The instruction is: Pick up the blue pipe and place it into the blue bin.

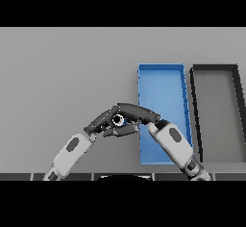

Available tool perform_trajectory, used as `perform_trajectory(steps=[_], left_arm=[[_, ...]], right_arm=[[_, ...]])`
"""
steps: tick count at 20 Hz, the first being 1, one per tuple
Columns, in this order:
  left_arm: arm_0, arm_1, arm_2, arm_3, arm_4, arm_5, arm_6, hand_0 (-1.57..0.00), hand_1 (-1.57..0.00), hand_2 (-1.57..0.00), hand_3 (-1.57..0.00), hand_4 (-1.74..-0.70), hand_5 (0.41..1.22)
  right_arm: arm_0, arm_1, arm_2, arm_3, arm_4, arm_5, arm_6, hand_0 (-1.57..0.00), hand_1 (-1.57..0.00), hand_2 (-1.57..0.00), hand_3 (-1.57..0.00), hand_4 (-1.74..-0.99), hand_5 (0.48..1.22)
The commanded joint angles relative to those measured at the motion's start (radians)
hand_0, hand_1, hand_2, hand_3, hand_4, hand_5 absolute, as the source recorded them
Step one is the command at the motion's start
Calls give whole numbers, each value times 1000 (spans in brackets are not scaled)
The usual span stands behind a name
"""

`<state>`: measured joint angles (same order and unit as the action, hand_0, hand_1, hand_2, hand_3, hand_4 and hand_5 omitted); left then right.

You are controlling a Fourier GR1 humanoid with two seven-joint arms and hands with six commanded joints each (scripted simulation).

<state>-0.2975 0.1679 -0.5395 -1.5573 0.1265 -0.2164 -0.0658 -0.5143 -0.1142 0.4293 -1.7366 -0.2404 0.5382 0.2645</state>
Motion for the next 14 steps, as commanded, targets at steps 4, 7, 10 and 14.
perform_trajectory(steps=[4, 7, 10, 14], left_arm=[[-21, 36, -30, 7, -74, -11, -18, -925, -866, -781, -853, -1415, 1221], [-27, 66, -45, 7, -127, -58, -28, -473, -443, -399, -436, -1143, 1187], [-30, 73, -41, 18, -148, -51, -38, -242, -226, -204, -223, -999, 930], [-28, 82, -40, 32, -165, -35, 7, -98, -92, -83, -91, -898, 697]], right_arm=[[13, 15, -15, -6, -39, -1, 33, -1547, -1546, -1548, -1537, -1487, 1187], [26, 22, -21, -20, -24, 19, 54, -1559, -1558, -1559, -1554, -1491, 1204], [17, 49, -32, -26, -19, 37, 63, -1565, -1565, -1565, -1562, -1494, 1212], [23, 74, -37, -23, 20, 48, 37, -1568, -1568, -1568, -1567, -1496, 1217]])
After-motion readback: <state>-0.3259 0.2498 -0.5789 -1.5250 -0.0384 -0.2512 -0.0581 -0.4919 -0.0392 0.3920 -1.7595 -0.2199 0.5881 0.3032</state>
